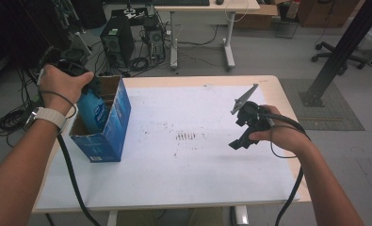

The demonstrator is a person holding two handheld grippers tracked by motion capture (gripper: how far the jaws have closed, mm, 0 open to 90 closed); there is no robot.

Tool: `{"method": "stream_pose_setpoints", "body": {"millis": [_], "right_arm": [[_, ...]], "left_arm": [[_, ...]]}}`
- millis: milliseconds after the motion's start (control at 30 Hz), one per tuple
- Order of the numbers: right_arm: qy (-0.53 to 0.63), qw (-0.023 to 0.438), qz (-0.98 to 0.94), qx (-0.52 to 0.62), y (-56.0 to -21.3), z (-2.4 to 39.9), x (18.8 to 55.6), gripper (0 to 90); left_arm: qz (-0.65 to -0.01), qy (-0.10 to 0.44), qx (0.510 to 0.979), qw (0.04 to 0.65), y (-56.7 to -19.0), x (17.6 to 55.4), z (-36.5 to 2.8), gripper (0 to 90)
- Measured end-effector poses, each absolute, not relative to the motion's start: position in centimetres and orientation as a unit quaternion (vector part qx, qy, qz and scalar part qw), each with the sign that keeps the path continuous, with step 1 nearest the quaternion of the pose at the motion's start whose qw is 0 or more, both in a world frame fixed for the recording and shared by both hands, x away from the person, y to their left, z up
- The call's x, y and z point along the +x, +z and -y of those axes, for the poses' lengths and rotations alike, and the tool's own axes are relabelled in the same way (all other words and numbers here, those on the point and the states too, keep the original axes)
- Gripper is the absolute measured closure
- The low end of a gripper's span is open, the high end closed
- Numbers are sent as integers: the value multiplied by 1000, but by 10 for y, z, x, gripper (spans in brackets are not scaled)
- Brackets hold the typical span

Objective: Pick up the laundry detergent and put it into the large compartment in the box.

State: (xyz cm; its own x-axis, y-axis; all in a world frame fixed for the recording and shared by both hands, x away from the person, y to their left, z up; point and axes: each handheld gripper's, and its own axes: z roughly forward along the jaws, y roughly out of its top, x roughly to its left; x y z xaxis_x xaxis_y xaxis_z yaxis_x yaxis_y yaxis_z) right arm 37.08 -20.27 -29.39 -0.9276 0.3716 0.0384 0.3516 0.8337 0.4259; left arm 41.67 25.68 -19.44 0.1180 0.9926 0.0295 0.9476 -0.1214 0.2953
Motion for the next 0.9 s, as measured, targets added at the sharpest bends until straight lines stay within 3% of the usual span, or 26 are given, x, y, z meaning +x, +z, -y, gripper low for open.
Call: {"method": "stream_pose_setpoints", "body": {"millis": [900], "right_arm": [[216,19,-957,194,-298,204,369,82]], "left_arm": [[-651,109,745,96,-245,417,-258,373]]}}
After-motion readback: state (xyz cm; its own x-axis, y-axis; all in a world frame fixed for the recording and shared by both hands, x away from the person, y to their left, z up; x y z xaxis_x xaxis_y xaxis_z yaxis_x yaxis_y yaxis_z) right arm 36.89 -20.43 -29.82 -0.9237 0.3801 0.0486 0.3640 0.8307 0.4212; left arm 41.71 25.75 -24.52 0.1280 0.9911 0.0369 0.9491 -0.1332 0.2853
